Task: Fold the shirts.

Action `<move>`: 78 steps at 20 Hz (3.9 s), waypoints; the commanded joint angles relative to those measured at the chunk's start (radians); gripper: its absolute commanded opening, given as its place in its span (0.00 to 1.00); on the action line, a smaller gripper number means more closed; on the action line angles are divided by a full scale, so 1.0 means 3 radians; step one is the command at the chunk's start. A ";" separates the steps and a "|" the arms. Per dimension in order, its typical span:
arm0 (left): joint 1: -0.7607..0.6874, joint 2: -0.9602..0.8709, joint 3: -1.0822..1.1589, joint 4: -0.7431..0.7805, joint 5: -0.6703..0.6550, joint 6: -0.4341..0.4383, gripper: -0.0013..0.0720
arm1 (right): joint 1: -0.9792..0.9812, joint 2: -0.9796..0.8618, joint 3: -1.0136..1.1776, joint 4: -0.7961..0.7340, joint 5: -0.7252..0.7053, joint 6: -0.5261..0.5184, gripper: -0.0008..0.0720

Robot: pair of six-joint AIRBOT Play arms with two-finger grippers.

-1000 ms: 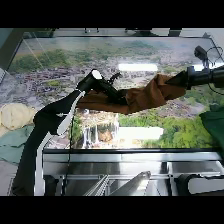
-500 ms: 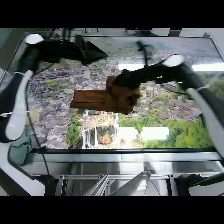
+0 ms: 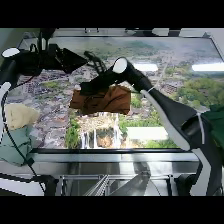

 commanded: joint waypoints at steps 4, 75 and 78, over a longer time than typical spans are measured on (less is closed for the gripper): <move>0.0036 0.0034 -0.0404 -0.0023 -0.0112 0.0249 0.02 | -0.1141 0.0956 -0.1175 -0.0417 0.0848 -0.0028 0.29; -0.0446 0.0031 -0.0393 0.0013 -0.0181 0.0518 0.02 | -0.5379 0.2295 -0.2646 -0.3488 0.1052 0.1531 0.04; -0.0445 0.0031 -0.0393 0.0013 -0.0182 0.0515 0.02 | -0.5380 0.2277 -0.3110 -0.3507 0.0771 0.1534 0.29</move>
